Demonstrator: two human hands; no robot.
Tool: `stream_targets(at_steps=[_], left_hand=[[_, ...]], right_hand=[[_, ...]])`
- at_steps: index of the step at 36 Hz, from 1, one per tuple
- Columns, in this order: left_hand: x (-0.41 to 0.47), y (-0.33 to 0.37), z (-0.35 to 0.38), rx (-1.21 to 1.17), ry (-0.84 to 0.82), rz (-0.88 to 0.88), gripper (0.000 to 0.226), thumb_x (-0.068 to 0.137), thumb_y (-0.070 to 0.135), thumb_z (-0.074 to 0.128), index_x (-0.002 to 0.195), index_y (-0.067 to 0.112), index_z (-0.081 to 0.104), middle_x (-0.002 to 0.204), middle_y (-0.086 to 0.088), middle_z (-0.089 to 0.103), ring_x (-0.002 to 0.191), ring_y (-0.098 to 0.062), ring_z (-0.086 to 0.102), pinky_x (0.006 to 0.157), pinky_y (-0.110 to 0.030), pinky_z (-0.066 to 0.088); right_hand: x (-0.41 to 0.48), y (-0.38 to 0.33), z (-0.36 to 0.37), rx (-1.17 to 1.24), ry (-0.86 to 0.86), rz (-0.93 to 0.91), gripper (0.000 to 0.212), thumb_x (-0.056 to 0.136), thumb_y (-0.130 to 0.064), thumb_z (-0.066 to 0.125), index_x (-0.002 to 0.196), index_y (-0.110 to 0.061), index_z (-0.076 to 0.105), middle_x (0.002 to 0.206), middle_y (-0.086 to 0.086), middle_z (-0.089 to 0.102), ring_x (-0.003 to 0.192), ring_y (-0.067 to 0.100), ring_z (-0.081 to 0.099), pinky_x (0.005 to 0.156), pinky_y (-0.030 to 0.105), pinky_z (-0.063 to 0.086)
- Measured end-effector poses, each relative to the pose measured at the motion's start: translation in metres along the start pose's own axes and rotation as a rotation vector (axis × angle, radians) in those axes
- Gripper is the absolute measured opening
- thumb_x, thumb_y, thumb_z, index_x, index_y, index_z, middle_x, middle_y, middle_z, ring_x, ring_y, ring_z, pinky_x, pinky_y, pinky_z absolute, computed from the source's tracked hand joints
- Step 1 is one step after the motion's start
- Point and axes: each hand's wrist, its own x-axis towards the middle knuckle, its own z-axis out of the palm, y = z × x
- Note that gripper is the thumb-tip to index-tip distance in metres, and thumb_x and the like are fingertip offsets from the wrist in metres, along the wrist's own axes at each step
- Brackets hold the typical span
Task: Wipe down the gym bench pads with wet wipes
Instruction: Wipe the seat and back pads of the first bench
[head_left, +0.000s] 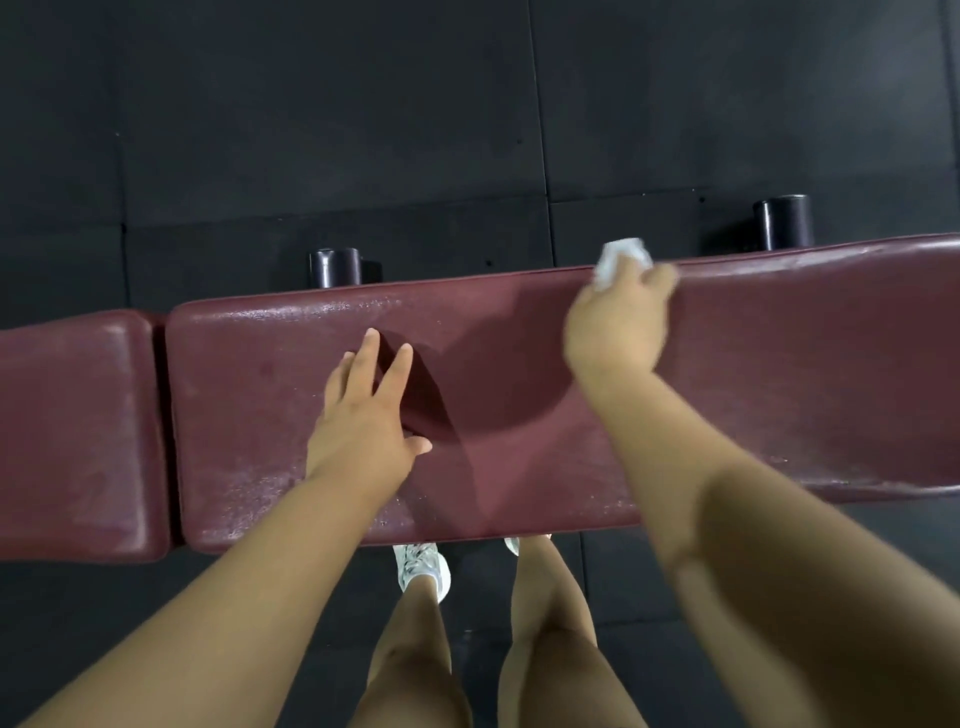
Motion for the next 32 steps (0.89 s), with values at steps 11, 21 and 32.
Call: stream_targets(at_steps=[11, 21, 32], left_hand=[[0.001, -0.018, 0.001, 0.022, 0.018, 0.110, 0.093, 0.080, 0.050, 0.066, 0.149, 0.040, 0.004, 0.156, 0.016, -0.018, 0.145, -0.016, -0.005, 0.114, -0.040, 0.026], [0.001, -0.026, 0.004, 0.040, 0.026, 0.184, 0.094, 0.082, 0.046, 0.067, 0.150, 0.033, 0.005, 0.157, 0.010, -0.018, 0.146, -0.021, -0.003, 0.115, -0.042, 0.021], [-0.023, -0.056, 0.009, -0.107, -0.055, 0.236, 0.091, 0.077, 0.034, 0.076, 0.149, 0.029, 0.021, 0.157, 0.013, -0.010, 0.144, -0.014, -0.011, 0.115, -0.036, 0.015]], right_hand=[[-0.014, 0.005, 0.005, -0.028, -0.179, -0.683, 0.041, 0.092, -0.021, 0.050, 0.133, -0.027, 0.050, 0.115, 0.013, 0.045, 0.090, 0.035, 0.052, 0.072, 0.041, 0.047], [-0.086, -0.005, 0.040, 0.200, 0.209, -0.134, 0.045, 0.074, 0.003, 0.055, 0.118, 0.002, 0.050, 0.103, 0.021, 0.042, 0.068, 0.040, 0.053, 0.060, 0.036, 0.047], [-0.095, 0.066, 0.014, 0.009, 0.000, -0.397, 0.044, 0.080, -0.010, 0.060, 0.124, -0.019, 0.057, 0.100, 0.018, 0.051, 0.074, 0.036, 0.053, 0.057, 0.038, 0.048]])
